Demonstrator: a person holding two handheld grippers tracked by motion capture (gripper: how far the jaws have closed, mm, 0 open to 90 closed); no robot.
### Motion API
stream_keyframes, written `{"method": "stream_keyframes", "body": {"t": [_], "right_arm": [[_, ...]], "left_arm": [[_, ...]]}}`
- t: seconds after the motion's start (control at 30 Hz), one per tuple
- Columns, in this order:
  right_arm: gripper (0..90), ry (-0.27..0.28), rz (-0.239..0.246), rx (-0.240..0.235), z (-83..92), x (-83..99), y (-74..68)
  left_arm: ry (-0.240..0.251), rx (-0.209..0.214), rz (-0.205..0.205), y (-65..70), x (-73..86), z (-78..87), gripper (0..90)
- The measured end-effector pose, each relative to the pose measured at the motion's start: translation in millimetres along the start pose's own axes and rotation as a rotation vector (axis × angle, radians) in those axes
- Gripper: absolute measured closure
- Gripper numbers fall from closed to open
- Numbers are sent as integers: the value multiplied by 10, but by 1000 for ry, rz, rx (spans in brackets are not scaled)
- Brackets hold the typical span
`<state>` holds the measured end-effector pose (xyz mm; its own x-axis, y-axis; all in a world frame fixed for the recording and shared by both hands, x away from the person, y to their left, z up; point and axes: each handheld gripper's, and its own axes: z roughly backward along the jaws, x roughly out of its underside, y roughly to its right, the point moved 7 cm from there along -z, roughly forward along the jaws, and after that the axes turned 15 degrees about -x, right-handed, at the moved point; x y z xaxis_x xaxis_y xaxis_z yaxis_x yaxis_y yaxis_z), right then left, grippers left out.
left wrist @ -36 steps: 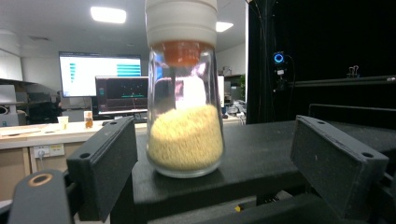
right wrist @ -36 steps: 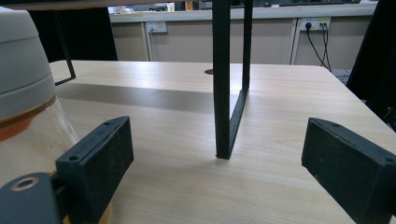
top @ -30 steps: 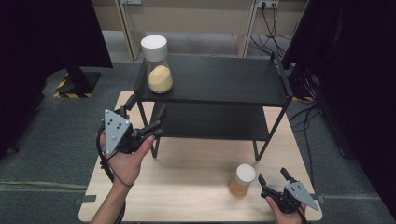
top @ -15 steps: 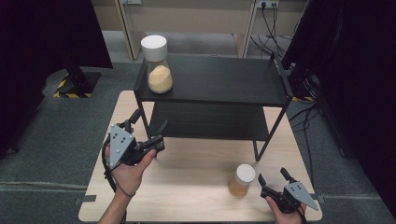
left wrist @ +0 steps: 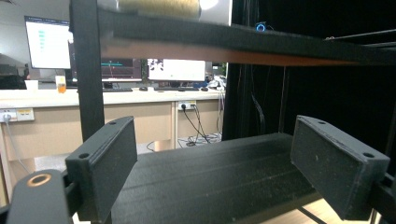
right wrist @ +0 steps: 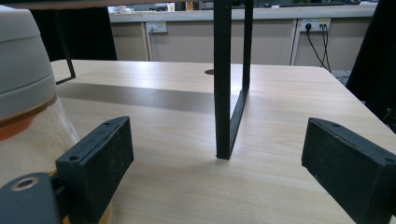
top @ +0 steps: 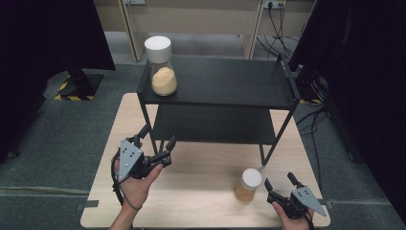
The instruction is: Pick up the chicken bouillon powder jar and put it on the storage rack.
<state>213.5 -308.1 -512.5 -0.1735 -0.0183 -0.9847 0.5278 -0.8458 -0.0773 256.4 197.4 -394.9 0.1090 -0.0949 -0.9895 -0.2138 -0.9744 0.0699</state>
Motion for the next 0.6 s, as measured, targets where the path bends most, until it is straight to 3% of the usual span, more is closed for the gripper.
{"method": "stream_keyframes", "body": {"t": [0.6], "right_arm": [[94,0,2,1,-2,1,-3]], "left_arm": [[-53,0,-18,-58,524,148,144]]}}
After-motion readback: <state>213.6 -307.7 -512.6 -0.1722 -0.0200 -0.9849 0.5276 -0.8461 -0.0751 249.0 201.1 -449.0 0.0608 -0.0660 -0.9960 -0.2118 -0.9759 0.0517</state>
